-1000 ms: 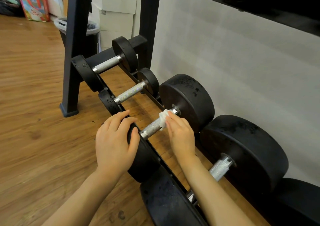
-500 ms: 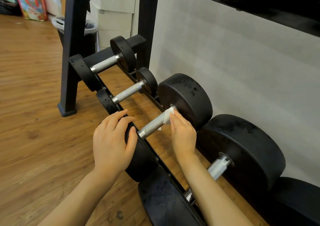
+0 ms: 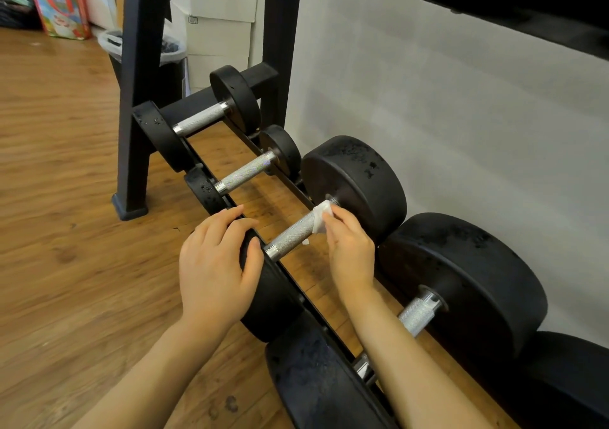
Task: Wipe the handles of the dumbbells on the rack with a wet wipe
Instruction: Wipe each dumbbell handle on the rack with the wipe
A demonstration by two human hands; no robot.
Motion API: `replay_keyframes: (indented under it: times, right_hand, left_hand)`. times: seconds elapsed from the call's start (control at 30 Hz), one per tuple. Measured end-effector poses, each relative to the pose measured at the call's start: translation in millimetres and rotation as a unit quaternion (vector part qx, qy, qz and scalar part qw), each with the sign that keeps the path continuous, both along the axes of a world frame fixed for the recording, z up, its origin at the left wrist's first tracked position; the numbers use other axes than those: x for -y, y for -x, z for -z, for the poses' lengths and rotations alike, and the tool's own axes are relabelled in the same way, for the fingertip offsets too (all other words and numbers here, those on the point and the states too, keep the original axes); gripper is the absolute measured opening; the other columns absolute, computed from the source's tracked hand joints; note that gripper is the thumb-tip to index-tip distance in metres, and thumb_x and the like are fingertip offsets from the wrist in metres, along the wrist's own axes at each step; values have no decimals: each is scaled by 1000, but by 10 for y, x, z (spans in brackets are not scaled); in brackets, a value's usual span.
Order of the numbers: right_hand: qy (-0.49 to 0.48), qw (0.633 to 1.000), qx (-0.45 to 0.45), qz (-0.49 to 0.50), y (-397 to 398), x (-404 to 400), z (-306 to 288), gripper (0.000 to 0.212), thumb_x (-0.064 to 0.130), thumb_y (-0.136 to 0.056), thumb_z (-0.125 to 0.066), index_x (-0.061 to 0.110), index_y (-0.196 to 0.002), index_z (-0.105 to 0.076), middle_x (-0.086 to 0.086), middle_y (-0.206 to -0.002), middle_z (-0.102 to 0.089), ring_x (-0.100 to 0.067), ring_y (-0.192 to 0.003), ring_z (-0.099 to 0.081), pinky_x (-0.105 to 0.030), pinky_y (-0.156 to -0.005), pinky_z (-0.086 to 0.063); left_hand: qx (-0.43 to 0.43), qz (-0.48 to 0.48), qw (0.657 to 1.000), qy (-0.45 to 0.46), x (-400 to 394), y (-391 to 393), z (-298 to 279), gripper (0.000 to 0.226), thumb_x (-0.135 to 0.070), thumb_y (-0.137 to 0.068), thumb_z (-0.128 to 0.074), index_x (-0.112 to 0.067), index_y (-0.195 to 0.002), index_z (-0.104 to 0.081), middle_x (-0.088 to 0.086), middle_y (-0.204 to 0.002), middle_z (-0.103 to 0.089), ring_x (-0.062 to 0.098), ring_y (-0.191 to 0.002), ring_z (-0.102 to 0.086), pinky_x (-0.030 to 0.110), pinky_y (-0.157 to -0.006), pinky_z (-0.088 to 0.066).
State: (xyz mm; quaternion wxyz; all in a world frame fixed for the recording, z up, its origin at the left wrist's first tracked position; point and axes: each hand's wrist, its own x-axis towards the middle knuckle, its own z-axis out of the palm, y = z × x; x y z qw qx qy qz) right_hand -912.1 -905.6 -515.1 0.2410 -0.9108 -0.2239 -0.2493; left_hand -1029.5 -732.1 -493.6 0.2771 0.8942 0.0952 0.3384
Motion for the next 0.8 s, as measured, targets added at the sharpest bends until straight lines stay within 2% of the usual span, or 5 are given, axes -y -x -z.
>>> replay_keyframes:
  times: [0.2,0.33,0.5,0.67,0.8]
  right_hand:
    - [57,996,32,-67,53,-14,80,40,-1,-80,-73,6,-119,-65,-9,-120,-63,-27,-95,-65,-43,-71,-59]
    - [5,998,-3,-60,55,-8,31,33,4,-89,-64,7,-122,-63,-4,-126,-60,-23,-105,-62,-40,-83,-57]
    - [-72,994,-73,-29,45,-18,-38,28,16,-97,-49,10,-120,-64,-2,-124,-58,4,-101,-46,-1,-82,-36]
    - [-15,995,-80,-66,93,-51,19,33,24,-100,-44,14,-124,-63,2,-126,-56,-10,-109,-48,-13,-86,-38]
    - [12,993,-57,-99,89,-44,70,35,29,-100,-41,16,-125,-62,7,-125,-56,1,-107,-47,-13,-88,-38]
  left_hand:
    - [-5,0,1000,1,6,-5,-4,38,-34,-93,-42,-17,-113,-69,0,-130,-62,19,-123,-52,28,-94,-32]
    - [-5,1,1000,-1,-4,0,2,38,-34,-93,-42,-17,-113,-70,0,-130,-62,19,-123,-52,29,-94,-32]
    - [-7,8,1000,-6,-11,-4,-3,38,-34,-93,-42,-16,-113,-69,0,-129,-62,20,-122,-53,33,-95,-35]
    - [-12,5,1000,-3,-13,-1,2,38,-34,-93,-42,-17,-113,-69,0,-129,-62,20,-123,-53,35,-96,-36]
    - [-9,7,1000,-1,-11,-3,-3,38,-35,-93,-42,-18,-113,-69,0,-129,-62,20,-123,-53,35,-95,-36]
